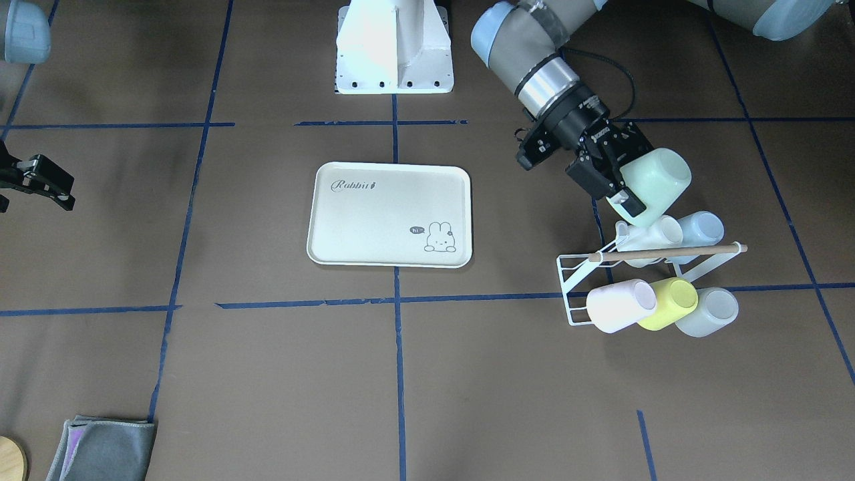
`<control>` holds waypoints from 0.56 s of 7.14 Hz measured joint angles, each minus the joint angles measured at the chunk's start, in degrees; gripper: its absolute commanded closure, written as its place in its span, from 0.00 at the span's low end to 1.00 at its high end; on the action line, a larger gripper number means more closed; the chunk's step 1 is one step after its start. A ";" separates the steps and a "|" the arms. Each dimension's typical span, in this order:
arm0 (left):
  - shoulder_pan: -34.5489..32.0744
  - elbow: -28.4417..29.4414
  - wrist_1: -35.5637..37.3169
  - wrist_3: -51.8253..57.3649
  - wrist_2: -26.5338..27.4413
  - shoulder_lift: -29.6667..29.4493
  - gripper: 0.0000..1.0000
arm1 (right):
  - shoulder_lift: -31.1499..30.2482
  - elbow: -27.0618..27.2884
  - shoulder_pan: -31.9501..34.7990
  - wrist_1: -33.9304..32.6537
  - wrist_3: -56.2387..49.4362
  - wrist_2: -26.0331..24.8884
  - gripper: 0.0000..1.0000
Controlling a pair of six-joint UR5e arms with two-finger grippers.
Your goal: Pick up and place green cup on tray
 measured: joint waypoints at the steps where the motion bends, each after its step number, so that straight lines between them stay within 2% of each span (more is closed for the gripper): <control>1: 0.01 -3.14 -1.43 -2.23 -3.74 -0.09 0.50 | 0.03 0.04 0.00 0.02 0.00 0.00 0.00; 4: 0.90 -8.46 -9.02 -20.02 -17.43 0.11 0.52 | 0.16 0.21 0.03 0.08 0.00 0.00 0.00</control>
